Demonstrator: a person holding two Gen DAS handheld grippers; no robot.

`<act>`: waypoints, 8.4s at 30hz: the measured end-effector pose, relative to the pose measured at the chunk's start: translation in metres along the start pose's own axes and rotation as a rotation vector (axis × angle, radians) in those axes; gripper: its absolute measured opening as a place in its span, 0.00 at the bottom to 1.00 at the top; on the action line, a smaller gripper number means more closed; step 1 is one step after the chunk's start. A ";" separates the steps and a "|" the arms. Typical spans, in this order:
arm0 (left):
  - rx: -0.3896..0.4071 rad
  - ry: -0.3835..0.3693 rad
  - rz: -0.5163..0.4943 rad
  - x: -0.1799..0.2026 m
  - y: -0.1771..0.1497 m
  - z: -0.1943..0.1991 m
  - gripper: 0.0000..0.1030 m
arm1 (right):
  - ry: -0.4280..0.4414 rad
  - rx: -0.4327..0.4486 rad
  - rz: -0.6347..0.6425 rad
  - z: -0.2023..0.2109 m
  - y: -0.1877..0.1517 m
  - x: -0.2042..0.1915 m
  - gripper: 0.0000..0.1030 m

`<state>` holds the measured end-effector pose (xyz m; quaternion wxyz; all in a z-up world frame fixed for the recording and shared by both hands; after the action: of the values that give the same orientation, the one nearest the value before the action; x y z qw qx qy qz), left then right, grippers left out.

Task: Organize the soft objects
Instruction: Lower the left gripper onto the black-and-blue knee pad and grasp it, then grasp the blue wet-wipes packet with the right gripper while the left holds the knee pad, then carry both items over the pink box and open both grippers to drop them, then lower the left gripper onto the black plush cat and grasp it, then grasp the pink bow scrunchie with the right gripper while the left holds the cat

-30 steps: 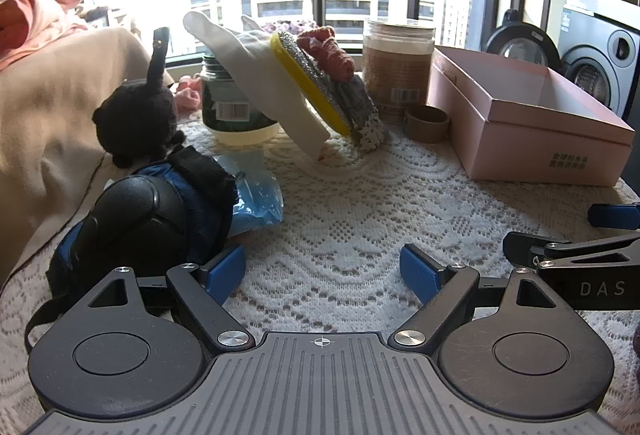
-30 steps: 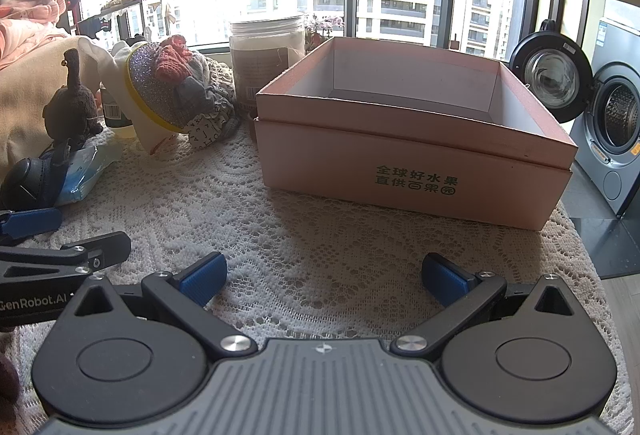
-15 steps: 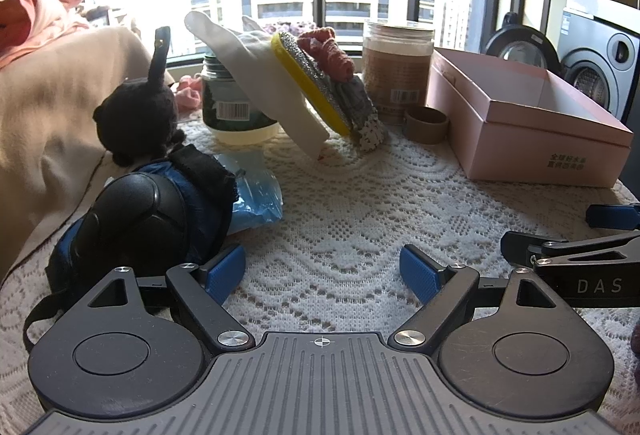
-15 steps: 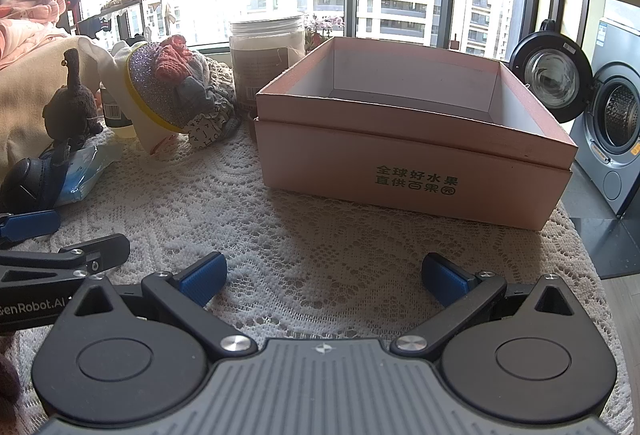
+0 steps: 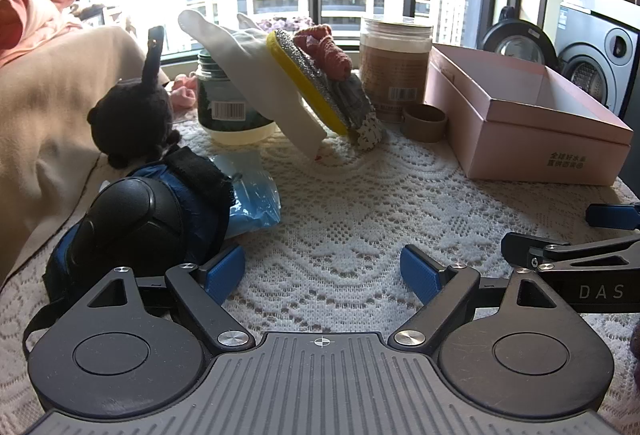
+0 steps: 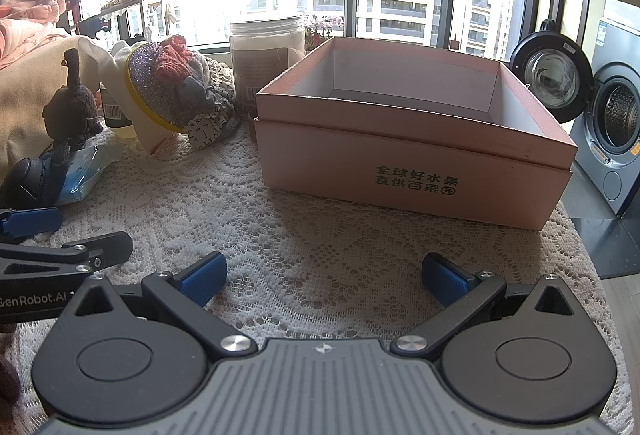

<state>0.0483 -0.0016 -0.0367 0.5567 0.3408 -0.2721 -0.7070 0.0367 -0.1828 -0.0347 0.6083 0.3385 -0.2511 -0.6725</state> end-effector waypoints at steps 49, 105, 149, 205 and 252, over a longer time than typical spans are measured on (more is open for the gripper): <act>0.034 -0.204 -0.107 -0.119 -0.016 0.023 0.76 | 0.032 -0.115 0.134 0.001 0.017 -0.031 0.97; -0.064 -0.075 0.212 -0.213 -0.036 0.067 0.76 | 0.614 -0.365 0.462 -0.052 0.017 -0.235 0.76; -0.125 -0.640 -0.077 0.120 0.221 -0.086 0.69 | 0.086 0.167 -0.036 0.128 0.124 0.121 0.72; 0.122 -0.020 0.155 -0.194 0.080 -0.023 0.85 | 0.327 -0.068 0.224 -0.012 0.222 -0.179 0.79; 0.104 0.081 0.278 -0.212 0.055 -0.007 0.59 | 0.285 -0.596 0.342 -0.198 0.211 -0.337 0.80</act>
<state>0.1186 0.1917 0.0390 0.6414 0.3565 -0.3304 -0.5936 0.3346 0.1370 0.0462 0.8127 0.1898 -0.0098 -0.5508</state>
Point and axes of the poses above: each gripper's, at about its wrist camera, not at the fingertips, and z roughly against the way its jaws point, x to its right, y to its top, the point moved 6 cm from there along -z, roughly the way its jaws point, and after that the axes turned 12 degrees about -z, right-handed, at the moved point
